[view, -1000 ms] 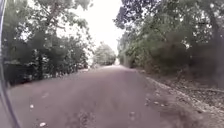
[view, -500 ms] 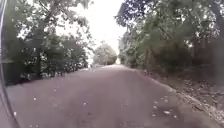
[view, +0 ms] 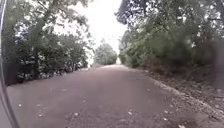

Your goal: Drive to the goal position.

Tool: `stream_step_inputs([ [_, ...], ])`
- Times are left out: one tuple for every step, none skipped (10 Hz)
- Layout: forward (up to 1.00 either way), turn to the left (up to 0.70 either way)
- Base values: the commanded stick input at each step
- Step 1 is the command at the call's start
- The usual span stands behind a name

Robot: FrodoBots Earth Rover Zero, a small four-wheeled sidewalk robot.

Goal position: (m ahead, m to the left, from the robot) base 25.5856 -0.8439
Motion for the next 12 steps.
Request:
stream_step_inputs([
  [0.70,0.00],
  [0.70,0.00],
  [0.70,0.00],
  [0.70,0.00],
  [0.70,0.00],
  [0.70,0.00],
  [0.70,0.00],
  [0.70,0.00],
  [0.70,0.00],
  [0.70,0.00],
  [0.70,0.00],
  [0.70,0.00],
])
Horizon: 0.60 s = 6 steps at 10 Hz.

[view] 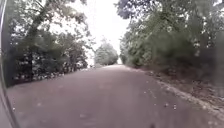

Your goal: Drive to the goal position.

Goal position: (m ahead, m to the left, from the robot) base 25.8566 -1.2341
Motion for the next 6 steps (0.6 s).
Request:
stream_step_inputs([
  [0.70,0.00],
  [0.70,0.00],
  [0.70,0.00],
  [0.70,0.00],
  [0.70,0.00],
  [0.70,0.05],
])
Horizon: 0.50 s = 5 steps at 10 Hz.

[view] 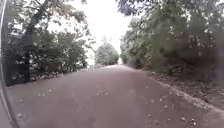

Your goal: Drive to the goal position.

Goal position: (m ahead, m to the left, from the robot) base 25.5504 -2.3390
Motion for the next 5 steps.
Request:
stream_step_inputs([
  [0.70,0.20],
  [0.70,0.31],
  [0.70,0.32],
  [0.70,0.33],
  [0.70,0.02],
])
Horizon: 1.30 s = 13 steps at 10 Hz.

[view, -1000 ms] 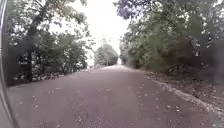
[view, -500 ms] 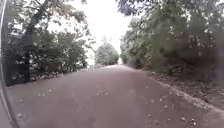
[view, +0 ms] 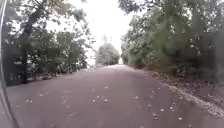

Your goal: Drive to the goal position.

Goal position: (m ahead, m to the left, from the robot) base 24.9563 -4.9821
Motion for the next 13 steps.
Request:
stream_step_inputs([
  [0.70,0.00],
  [0.70,0.00],
  [0.70,0.00],
  [0.70,0.00],
  [0.70,0.00],
  [0.70,0.00],
  [0.70,0.00],
  [0.70,0.00],
  [0.70,0.00],
  [0.70,0.00],
  [0.70,0.00],
  [0.70,0.00],
  [0.70,0.00],
])
